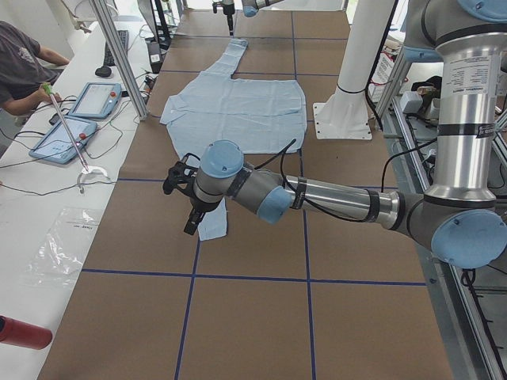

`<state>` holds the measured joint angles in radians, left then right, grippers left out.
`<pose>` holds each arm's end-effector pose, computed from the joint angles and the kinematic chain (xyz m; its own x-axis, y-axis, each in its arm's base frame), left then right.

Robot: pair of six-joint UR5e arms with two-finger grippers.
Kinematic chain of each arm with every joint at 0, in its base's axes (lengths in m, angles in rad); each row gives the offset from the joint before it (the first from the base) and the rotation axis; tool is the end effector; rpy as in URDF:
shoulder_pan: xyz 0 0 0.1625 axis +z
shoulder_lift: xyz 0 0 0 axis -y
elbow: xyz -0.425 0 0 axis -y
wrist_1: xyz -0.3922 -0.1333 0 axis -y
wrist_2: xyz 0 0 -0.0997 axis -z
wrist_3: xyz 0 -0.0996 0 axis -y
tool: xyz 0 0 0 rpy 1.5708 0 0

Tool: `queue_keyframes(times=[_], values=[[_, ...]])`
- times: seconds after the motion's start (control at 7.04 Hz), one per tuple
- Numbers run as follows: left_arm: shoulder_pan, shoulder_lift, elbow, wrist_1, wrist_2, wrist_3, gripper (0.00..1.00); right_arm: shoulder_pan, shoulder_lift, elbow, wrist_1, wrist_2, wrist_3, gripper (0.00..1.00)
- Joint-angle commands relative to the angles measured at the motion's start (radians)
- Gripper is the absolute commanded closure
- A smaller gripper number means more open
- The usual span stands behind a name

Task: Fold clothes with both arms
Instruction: 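Reach the right gripper to the sleeve cuff and grasp it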

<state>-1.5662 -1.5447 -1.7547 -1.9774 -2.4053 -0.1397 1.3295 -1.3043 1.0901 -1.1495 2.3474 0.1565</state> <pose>-0.0572 -0.4965 0.5289 0.6637 0.2779 -0.6944 0.0894 0.8923 0.4425 -0.0835 -0.6049 0.7049 0.6866 -0.1585 0.7096 0.1284 0.9870 0.0962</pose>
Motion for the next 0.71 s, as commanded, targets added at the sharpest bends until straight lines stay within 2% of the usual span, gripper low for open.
queue_keyframes(times=[0.0,0.28,0.57], values=[[0.0,0.0,-0.002,0.0,0.0,0.0,0.0,-0.015,0.005,-0.045,0.001,-0.005,0.0,0.11],[0.0,0.0,0.0,0.0,0.0,0.0,0.0,-0.029,0.045,-0.106,0.001,-0.005,0.0,0.14],[0.0,0.0,-0.002,0.0,0.0,0.0,0.0,-0.033,0.045,-0.108,0.001,-0.005,0.0,0.2]])
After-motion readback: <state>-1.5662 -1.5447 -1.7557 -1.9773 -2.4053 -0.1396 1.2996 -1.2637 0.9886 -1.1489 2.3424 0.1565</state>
